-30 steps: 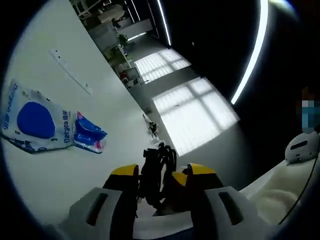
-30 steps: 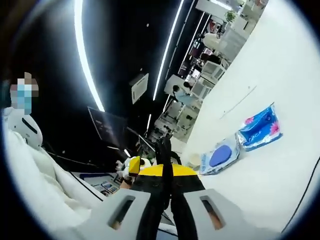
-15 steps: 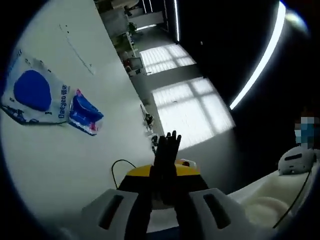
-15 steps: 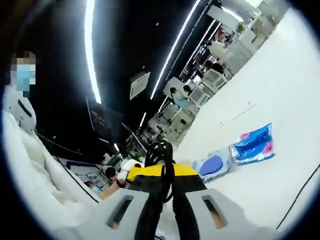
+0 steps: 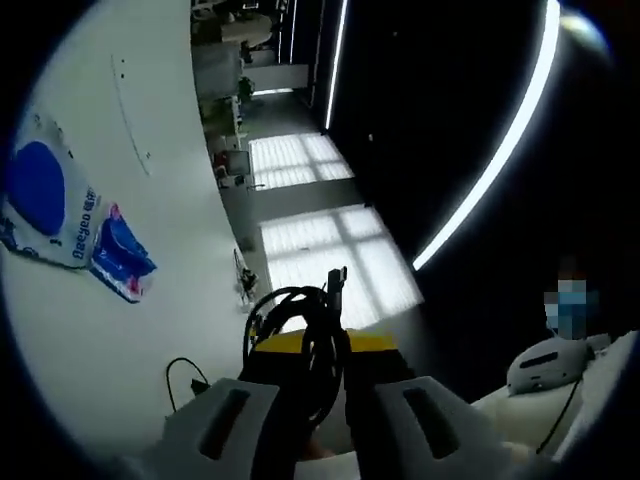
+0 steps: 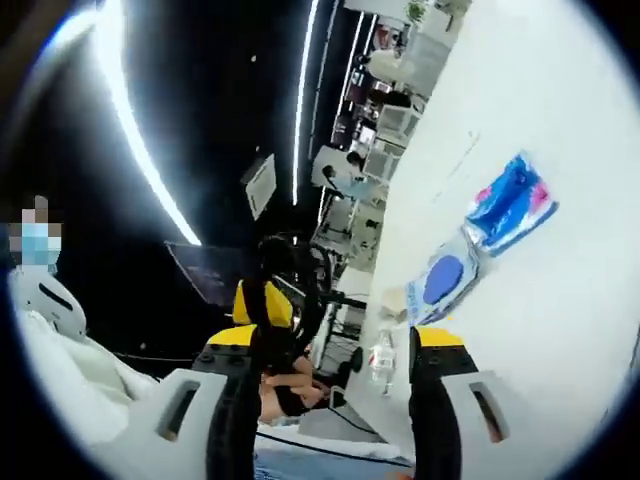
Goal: Arrange the tabletop items into an orderly group along one side of the table until the central work area is clear of visible clutter.
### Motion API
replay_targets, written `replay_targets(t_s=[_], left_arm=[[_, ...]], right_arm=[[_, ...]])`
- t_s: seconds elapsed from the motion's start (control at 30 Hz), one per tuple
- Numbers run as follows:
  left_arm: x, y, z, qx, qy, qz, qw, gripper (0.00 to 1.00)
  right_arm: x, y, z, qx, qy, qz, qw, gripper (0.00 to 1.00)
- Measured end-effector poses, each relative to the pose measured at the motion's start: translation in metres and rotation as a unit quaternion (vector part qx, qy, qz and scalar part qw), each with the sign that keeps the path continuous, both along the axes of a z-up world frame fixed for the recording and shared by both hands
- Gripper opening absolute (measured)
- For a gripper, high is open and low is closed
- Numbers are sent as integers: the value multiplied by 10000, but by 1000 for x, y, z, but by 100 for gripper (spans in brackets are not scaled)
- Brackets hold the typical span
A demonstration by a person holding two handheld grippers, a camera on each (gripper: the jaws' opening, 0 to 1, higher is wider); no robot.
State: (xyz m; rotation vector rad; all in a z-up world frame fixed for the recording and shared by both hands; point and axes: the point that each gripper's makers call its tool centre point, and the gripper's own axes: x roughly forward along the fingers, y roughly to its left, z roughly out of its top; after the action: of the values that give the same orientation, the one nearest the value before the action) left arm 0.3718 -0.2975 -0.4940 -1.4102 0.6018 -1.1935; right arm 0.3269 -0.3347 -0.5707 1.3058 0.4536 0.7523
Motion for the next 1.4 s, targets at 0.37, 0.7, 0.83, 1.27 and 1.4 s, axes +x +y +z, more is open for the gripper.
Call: replay_targets(t_s=[0.37, 0.7, 0.83, 1.27, 1.4], left_arm=[[-9, -11, -1, -214, 111, -44, 9997, 9], [-17, -8, -68, 1725, -347, 26, 9844, 10], [-22, -8, -96, 2625, -668, -7, 9626, 11], [-18, -4, -164, 4127, -452, -121, 9097, 15], [-12, -9, -178, 4351, -366, -168, 8995, 14]], right_arm=[[4, 4, 30, -281, -968, 80, 9949, 10], [9, -15, -2, -1440, -493, -70, 9883, 5], [13, -21, -21, -2110, -346, -55, 9769, 2], [18, -24, -71, -3190, 488, 307, 9460, 1], [24, -31, -92, -3254, 921, 317, 9405, 2]])
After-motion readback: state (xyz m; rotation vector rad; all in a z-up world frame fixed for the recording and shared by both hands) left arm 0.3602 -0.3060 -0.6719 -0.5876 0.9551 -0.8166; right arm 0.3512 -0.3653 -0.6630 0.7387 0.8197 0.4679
